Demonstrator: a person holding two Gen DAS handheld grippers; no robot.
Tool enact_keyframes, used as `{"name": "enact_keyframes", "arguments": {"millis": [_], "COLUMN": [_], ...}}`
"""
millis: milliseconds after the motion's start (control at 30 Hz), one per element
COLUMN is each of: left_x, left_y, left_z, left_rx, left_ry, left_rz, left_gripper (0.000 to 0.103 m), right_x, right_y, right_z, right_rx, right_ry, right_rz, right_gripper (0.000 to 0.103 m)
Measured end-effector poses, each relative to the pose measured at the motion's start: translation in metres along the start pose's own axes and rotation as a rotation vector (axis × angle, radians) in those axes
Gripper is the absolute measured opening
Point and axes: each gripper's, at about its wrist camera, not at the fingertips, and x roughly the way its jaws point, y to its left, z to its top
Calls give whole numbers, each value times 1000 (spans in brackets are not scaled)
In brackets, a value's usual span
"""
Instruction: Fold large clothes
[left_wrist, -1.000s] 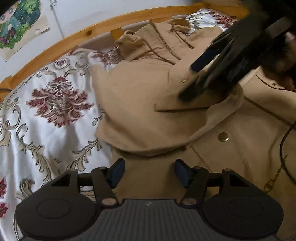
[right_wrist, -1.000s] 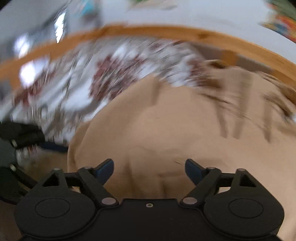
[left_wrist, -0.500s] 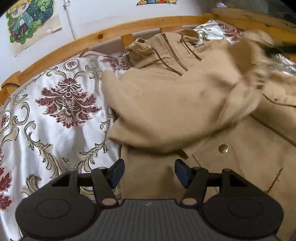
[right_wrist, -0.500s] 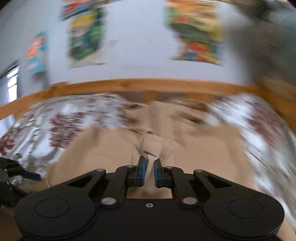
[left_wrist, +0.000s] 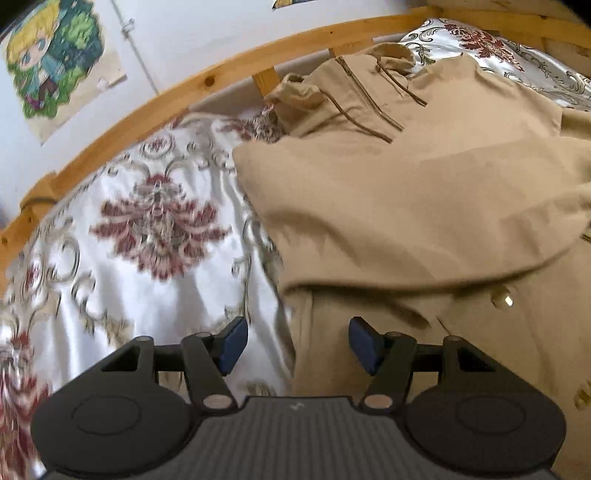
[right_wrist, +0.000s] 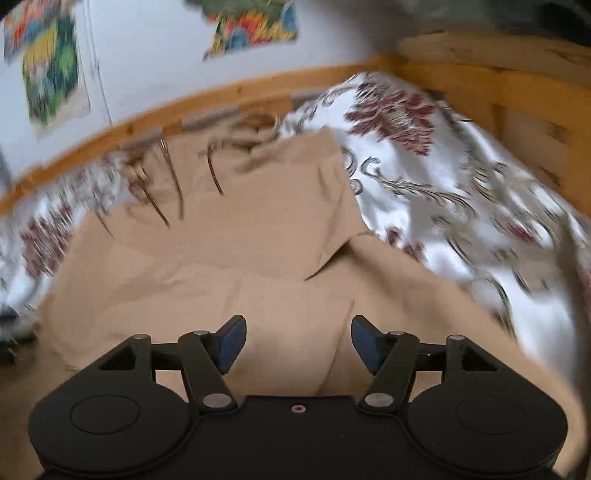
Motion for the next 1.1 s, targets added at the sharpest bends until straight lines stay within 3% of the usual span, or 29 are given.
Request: {"name": "enact_keyframes", "arguments": {"millis": [167,233,267,300,333,400,533,633,700,800,900,1033,1100], "left_x": [25,29,29,28,27,22,10,1,-2,12,26,3,-11], "left_y": [-10,-11,-11,-12,-12,-11,-7,7,20,27,29,25,29], "left_z": [15,18,18,18,19,19,19,16,9,-1,-6,-8,-13], "left_rx": [42,35,37,44,45,42,2,-144,-262,-308,-300,-240,-262], "left_ry": [-46,-74,-90,-102,-106,-132,-190,-199,-187,-116,-38,-53,-66], "left_rz": [44,61,65,73,79,87,137,172,175,156,98,57,17], "left_gripper": [63,52,48,39,25,11,2,1,1,2,11,35,44], "right_x": [67,77,78,77,74,68,51,36,26,29,74,137,148], "right_y": [-10,-10,-6,-3,1,12,48,81,106,130,134,116,108], "right_z": [26,26,24,24,21,20,23,39,52,73,82,64,54], "right_rx": [-52,-57,-70,-92,-113,-168,-392,-582,-737,-879,-965,-981,-955], "right_ry": [140,171,173,174,175,177,120,-9,-157,-341,-299,-108,-83], "right_rz": [-14,-8,-12,-10,-9,-20,-41,-61,-95,-120,-171,-211,-230], "right_gripper": [65,64,56,42,37,23,7,4,4,4,4,5,5]}}
